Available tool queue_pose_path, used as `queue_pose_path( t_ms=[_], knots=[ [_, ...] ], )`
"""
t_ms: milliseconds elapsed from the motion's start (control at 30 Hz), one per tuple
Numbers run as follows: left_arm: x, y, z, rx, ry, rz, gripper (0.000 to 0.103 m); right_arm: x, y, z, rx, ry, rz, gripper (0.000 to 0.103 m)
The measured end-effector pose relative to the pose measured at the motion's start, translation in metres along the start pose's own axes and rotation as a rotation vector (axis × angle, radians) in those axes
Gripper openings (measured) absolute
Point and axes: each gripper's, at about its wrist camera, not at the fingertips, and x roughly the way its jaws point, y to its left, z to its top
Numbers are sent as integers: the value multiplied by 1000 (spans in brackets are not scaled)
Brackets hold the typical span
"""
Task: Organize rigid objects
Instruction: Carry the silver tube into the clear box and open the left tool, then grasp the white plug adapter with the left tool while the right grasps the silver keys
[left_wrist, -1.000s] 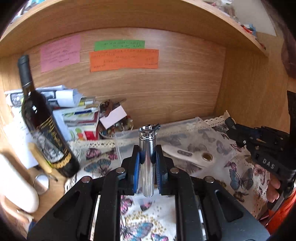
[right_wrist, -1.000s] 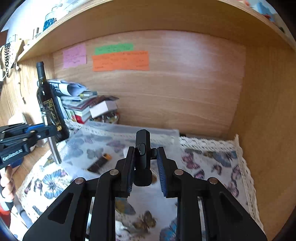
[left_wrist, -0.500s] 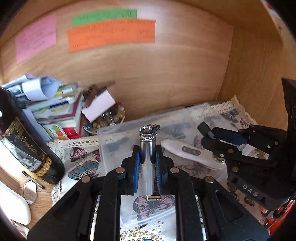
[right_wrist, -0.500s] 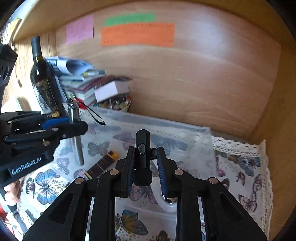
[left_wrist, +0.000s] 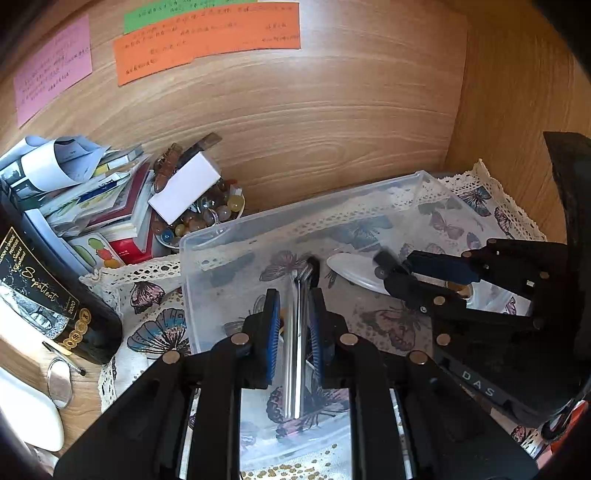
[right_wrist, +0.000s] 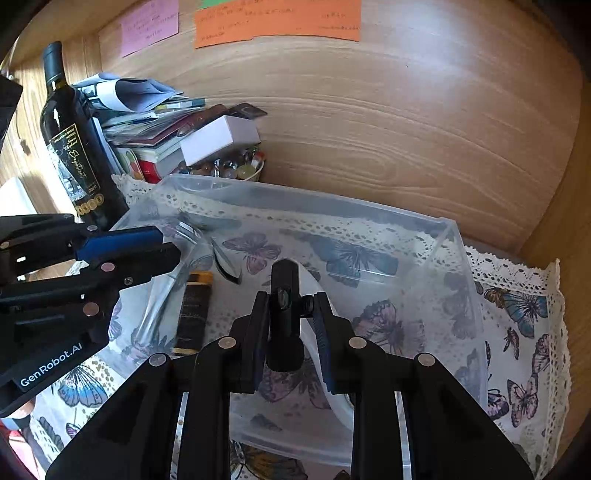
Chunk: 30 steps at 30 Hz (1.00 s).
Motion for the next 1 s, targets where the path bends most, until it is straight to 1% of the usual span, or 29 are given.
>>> queue_pose_path(
  t_ms=[67,133,200,267,300,367,400,467,500,533,567,600,667,767,867,1000],
  knots=[
    [-4,0,1,0,-10,1,15,-4,0,1,1,-14,-2,31],
    [-11,0,1,1,-21,-1,15,-13,0,2,0,-38,-11,36],
    [-19,1,1,-2,-34,-4,18,-24,-1,2,-1,-65,-18,37],
    [-28,2,1,-9,-51,-4,26,-36,-1,2,0,-90,-24,42],
    [-34,3,1,-12,-64,-3,28,-44,-1,1,0,-106,-28,44],
    [-44,4,0,-15,-86,2,35,-56,-1,-1,-3,-134,-36,51],
    [-50,4,-1,-15,-98,5,37,-64,0,-3,-4,-148,-43,52],
    [-62,4,-4,-15,-121,11,52,-76,0,-6,-6,-169,-48,57],
    [-68,4,-7,-16,-134,15,57,-82,-1,-9,-5,-180,-48,58],
    [-74,3,-10,-18,-149,19,63,-87,-1,-12,-5,-187,-48,61],
    [-80,3,-13,-19,-160,23,67,-92,-2,-15,-4,-195,-51,63],
    [-85,2,-16,-19,-170,27,69,-97,-2,-18,-4,-202,-56,64],
    [-93,1,-23,-24,-181,28,78,-104,-3,-26,-3,-210,-66,67],
    [-99,-2,-34,-37,-178,14,83,-112,-4,-37,7,-212,-73,70],
    [-99,-8,-47,-37,-158,0,84,-117,-4,-51,23,-198,-63,70],
    [-89,-21,-66,-24,-99,-39,84,-116,-3,-69,35,-168,-70,70]
  ],
)
